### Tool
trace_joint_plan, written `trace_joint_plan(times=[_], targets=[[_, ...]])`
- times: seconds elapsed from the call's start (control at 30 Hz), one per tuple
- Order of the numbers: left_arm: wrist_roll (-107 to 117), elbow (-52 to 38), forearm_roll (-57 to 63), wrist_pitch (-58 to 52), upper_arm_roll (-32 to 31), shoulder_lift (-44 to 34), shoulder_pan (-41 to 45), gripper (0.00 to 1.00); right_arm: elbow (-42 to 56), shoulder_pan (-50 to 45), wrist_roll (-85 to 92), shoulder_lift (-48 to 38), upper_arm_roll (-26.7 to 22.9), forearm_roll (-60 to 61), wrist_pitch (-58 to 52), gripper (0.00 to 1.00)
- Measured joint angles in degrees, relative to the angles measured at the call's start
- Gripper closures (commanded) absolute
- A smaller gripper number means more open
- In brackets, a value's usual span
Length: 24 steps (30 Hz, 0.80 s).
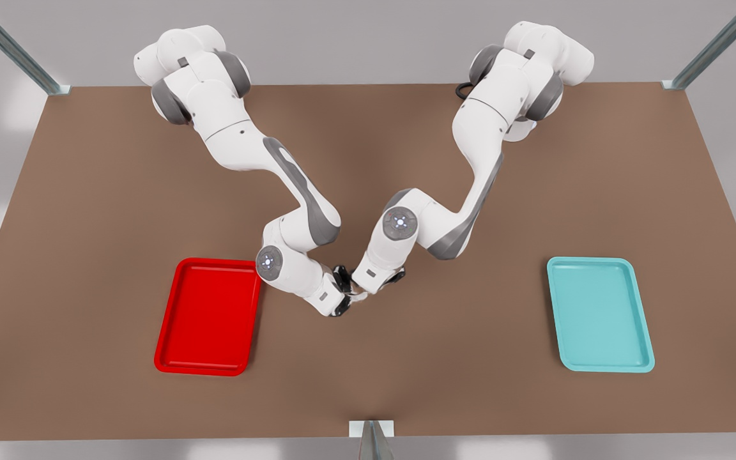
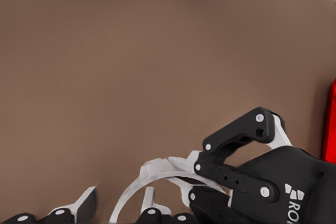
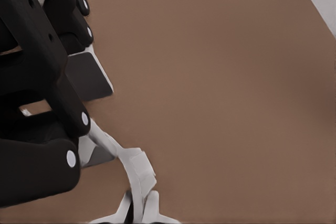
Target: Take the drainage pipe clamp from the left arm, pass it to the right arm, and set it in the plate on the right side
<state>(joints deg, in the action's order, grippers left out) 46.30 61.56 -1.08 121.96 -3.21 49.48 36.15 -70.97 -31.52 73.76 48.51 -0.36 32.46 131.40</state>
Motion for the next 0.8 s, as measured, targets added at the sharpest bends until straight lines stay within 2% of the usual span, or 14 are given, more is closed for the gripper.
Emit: trace_joint_plan(times=[0.27,0.33,0.43,0.53,0.67,0.73,0.8], targets=[[0.66,0.01,0.47,-0.02,0.04,-0.76,-1.07,0.0,-0.8,0.42,-0.03,-0.42,-0.32,-0.38,0.36,0.79],[0.83,0.14,0.74,-1.62,0.06,-3.1,-3.44,0.0,-2.65,3.82,-0.04,-2.43,-0.54,-0.61,-0.57,0.79],[-1.21,0.11,0.86,-9.67,-0.05,-10.19,-15.11,0.0,-5.12,12.46,0.17,-6.36,-0.75,-2.81,-5.39,0.79],[-5.28,0.03,0.94,-18.01,0.1,-12.78,-28.5,0.0,-5.51,21.2,1.01,-9.85,-0.89,-8.56,-11.14,0.79],[-10.07,0.25,0.78,-28.61,-0.59,-17.22,-35.38,0.0,-7.47,28.62,2.96,-10.34,-1.37,-14.41,-16.7,0.79],[-12.12,14.48,-0.05,-29.48,-1.21,-28.65,-36.74,0.0,-8.68,29.69,3.93,-9.75,-1.53,-16.03,-18.38,0.79],[-13.97,19.44,-0.68,-29.94,-1.38,-32.18,-37.27,0.0,-9.59,29.8,4.78,-8.74,-1.49,-16.69,-19.47,0.79]])
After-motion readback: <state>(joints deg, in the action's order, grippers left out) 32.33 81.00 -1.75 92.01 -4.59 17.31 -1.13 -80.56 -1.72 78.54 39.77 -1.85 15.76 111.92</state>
